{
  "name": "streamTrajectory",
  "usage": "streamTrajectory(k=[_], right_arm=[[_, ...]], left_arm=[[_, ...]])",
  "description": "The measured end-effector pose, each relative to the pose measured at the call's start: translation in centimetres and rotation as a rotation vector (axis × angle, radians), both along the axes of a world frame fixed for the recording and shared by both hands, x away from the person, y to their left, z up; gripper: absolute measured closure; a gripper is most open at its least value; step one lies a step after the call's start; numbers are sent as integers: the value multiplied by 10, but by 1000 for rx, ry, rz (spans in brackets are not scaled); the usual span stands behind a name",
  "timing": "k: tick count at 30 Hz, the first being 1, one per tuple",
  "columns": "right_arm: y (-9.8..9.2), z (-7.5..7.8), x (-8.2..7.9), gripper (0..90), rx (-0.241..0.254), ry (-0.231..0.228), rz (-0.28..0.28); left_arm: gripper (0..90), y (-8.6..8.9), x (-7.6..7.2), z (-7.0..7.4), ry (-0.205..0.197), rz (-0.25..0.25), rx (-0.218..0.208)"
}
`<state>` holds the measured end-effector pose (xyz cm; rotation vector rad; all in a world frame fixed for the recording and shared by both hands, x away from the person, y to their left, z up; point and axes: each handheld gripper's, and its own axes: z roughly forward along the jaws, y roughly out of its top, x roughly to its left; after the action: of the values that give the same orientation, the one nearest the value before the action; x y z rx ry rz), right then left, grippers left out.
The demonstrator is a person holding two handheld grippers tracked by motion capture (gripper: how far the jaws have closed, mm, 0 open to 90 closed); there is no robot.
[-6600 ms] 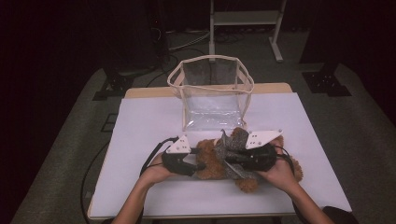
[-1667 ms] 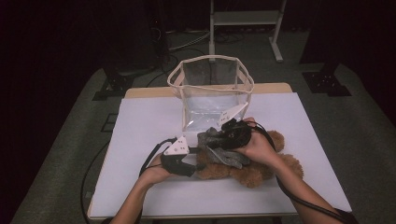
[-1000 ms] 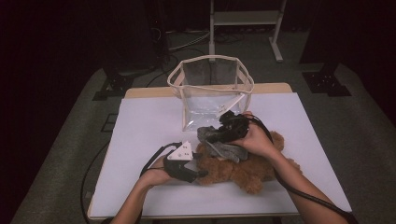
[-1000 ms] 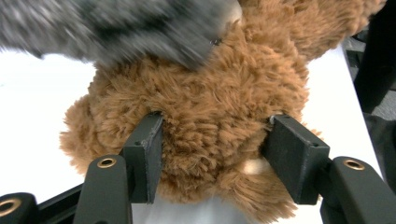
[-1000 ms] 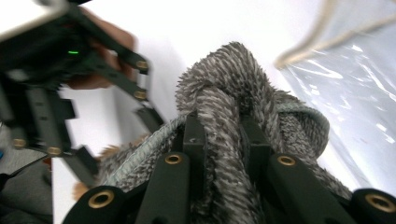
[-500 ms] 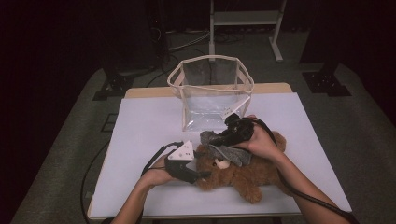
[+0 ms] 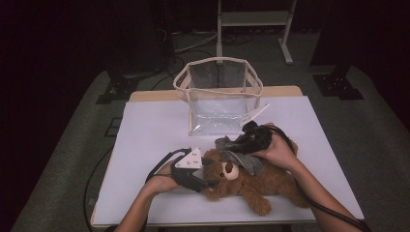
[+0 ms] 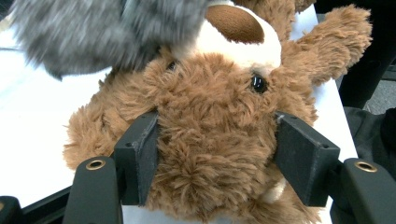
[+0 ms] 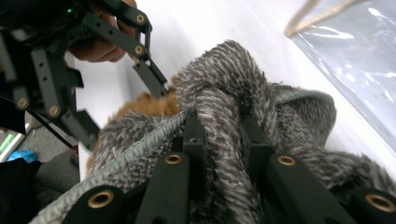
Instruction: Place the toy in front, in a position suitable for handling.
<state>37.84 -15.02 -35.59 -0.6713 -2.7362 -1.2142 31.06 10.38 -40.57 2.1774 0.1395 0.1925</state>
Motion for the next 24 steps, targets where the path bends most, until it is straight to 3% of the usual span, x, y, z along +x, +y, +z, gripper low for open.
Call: streamTrajectory(k=[2, 3, 7, 15, 20, 21, 24], right_arm=[[-7, 0, -1, 758, 8, -2, -9], [-24, 2, -5, 758, 29, -1, -32], [-51, 13, -14, 758, 60, -14, -69], [-95, 39, -31, 757, 55, -76, -142], [-92, 30, -31, 756, 45, -59, -135], [-79, 18, -30, 756, 24, -41, -109], [-59, 4, -28, 755, -6, -27, -66]], left_arm=[[346, 0, 0, 0, -2, 0, 3], [346, 0, 0, 0, -2, 1, 5], [346, 0, 1, 0, -2, -5, 9], [346, 0, 2, 1, 2, -4, 10], [346, 0, 2, 2, 1, 3, 5], [346, 1, 3, 3, -2, 5, 7], [345, 1, 4, 5, -7, 6, 14]])
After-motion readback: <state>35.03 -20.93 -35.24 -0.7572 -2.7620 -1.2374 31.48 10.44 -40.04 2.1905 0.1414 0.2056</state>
